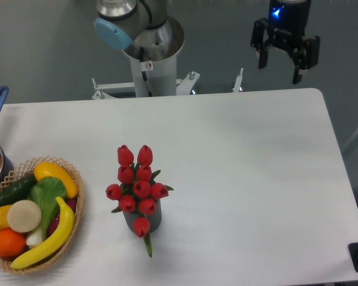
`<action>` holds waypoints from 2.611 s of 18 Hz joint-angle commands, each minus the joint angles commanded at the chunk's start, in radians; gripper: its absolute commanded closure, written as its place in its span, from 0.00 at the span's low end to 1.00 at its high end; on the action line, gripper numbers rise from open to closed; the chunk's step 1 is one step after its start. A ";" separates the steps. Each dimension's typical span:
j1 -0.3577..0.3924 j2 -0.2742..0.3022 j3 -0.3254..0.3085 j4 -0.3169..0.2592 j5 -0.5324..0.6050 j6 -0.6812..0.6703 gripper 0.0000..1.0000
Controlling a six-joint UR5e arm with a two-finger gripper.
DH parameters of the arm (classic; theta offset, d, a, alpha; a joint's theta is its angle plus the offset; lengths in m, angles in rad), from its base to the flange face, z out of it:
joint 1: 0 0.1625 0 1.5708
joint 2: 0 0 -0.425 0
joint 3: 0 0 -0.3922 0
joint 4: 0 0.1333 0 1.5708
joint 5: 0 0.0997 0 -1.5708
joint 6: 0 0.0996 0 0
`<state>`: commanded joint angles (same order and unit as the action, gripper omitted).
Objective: Pick up the flowers from the vase
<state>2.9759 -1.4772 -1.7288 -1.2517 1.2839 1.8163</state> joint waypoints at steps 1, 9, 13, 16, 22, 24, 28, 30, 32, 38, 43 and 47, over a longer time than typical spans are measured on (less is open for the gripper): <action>-0.003 0.002 -0.002 0.003 0.002 -0.002 0.00; -0.011 0.003 -0.003 0.006 0.002 -0.011 0.00; -0.012 0.003 -0.006 0.014 0.000 -0.095 0.00; -0.012 0.003 -0.006 0.014 -0.002 -0.100 0.00; -0.012 0.018 -0.031 0.014 -0.003 -0.117 0.00; -0.012 0.018 -0.028 0.014 -0.012 -0.132 0.00; -0.012 0.018 -0.028 0.023 -0.080 -0.287 0.00; -0.012 0.020 -0.031 0.035 -0.083 -0.339 0.00; -0.017 0.020 -0.031 0.038 -0.090 -0.402 0.00; -0.026 0.012 -0.044 0.066 -0.256 -0.631 0.00; -0.034 0.012 -0.055 0.067 -0.295 -0.730 0.00; -0.070 0.005 -0.136 0.237 -0.342 -0.718 0.00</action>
<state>2.9055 -1.4726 -1.8650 -1.0146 0.9420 1.0984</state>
